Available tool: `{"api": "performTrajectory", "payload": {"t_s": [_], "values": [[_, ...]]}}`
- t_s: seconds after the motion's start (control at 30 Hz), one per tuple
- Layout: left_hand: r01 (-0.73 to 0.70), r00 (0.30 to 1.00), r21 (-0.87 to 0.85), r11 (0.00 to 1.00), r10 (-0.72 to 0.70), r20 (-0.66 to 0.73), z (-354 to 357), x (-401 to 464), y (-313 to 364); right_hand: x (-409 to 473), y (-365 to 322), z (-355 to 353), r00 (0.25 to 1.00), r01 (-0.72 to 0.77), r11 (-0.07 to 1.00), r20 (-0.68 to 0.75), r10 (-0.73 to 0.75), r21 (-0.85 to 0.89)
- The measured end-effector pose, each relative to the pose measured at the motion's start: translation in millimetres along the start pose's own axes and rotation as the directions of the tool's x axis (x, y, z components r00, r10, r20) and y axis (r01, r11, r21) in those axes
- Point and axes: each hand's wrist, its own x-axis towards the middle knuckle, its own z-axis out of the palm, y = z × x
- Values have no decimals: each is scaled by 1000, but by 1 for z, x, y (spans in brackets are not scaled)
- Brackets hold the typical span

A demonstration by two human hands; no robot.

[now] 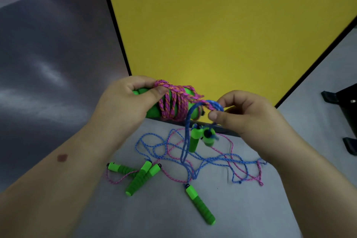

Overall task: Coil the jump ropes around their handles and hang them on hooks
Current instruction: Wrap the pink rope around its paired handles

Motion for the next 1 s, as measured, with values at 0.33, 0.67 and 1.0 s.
{"api": "performTrajectory", "payload": {"t_s": [0.33,0.67,1.0], "values": [[32,976,146,989,0,-218,-22,13,-15,5,-4,-4,958,-74,891,-215,188,447],[-23,994,325,945,58,-97,-14,6,-6,-3,-16,1,986,60,989,-162,-37,139],[-185,983,472,862,168,79,15,-12,11,-7,-16,25,970,143,936,232,-69,-321]]}}
